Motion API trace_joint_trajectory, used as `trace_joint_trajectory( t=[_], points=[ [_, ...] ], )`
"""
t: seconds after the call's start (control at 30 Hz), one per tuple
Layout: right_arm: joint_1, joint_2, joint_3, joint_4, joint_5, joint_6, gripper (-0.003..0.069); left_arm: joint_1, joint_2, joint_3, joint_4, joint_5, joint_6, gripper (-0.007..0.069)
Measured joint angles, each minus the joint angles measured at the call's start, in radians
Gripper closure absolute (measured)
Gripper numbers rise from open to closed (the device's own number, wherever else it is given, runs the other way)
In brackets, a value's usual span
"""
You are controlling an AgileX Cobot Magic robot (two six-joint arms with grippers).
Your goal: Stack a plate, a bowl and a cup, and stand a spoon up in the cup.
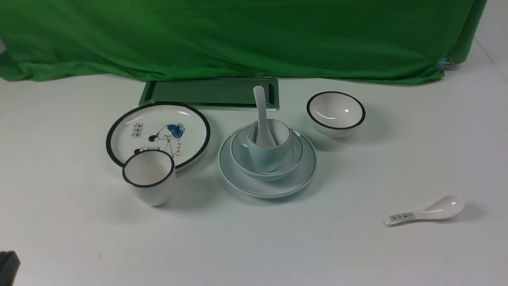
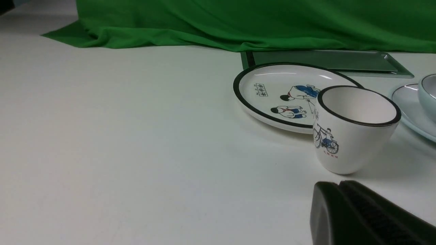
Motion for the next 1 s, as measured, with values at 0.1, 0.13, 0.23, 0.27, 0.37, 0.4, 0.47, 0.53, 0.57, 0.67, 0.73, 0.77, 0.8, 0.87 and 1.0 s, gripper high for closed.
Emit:
trace_joint_trajectory(
  t=[0.1, 0.13, 0.23, 0.27, 0.37, 0.4, 0.47, 0.53, 0.57, 0.67, 0.73, 0.77, 0.8, 0.87, 1.0],
  points=[
    [0.000, 0.000, 0.000, 0.000, 0.000, 0.000, 0.0517, 0.000, 0.000, 0.000, 0.000, 0.000, 0.002, 0.0656],
    [0.000, 0.000, 0.000, 0.000, 0.000, 0.000, 0.0514, 0.000, 0.000, 0.000, 0.000, 0.000, 0.005, 0.0656],
    [0.000, 0.000, 0.000, 0.000, 0.000, 0.000, 0.0508, 0.000, 0.000, 0.000, 0.000, 0.000, 0.006, 0.0656],
    [0.000, 0.000, 0.000, 0.000, 0.000, 0.000, 0.0505, 0.000, 0.000, 0.000, 0.000, 0.000, 0.006, 0.0656],
    [0.000, 0.000, 0.000, 0.000, 0.000, 0.001, 0.0500, 0.000, 0.000, 0.000, 0.000, 0.000, 0.006, 0.0656],
    [0.000, 0.000, 0.000, 0.000, 0.000, 0.001, 0.0496, 0.000, 0.000, 0.000, 0.000, 0.000, 0.006, 0.0656],
    [0.000, 0.000, 0.000, 0.000, 0.000, 0.001, 0.0493, 0.000, 0.000, 0.000, 0.000, 0.000, 0.006, 0.0656],
    [0.000, 0.000, 0.000, 0.000, 0.000, 0.001, 0.0489, 0.000, 0.000, 0.000, 0.000, 0.000, 0.006, 0.0656],
    [0.000, 0.000, 0.000, 0.000, 0.000, 0.001, 0.0486, 0.000, 0.000, 0.000, 0.000, 0.000, 0.006, 0.0656],
    [0.000, 0.000, 0.000, 0.000, 0.000, 0.001, 0.0483, 0.000, 0.000, 0.000, 0.000, 0.000, 0.006, 0.0656],
    [0.000, 0.000, 0.000, 0.000, 0.000, 0.001, 0.0480, 0.000, 0.000, 0.000, 0.000, 0.000, 0.006, 0.0656],
    [0.000, 0.000, 0.000, 0.000, 0.000, 0.001, 0.0477, 0.000, 0.000, 0.000, 0.000, 0.000, 0.006, 0.0656],
    [0.000, 0.000, 0.000, 0.000, 0.000, 0.001, 0.0475, 0.000, 0.000, 0.000, 0.000, 0.000, 0.006, 0.0656],
    [0.000, 0.000, 0.000, 0.000, 0.000, 0.001, 0.0473, 0.000, 0.000, 0.000, 0.000, 0.000, 0.006, 0.0656],
    [0.000, 0.000, 0.000, 0.000, 0.000, 0.001, 0.0463, 0.000, 0.000, 0.000, 0.000, 0.000, 0.006, 0.0656]
  ],
)
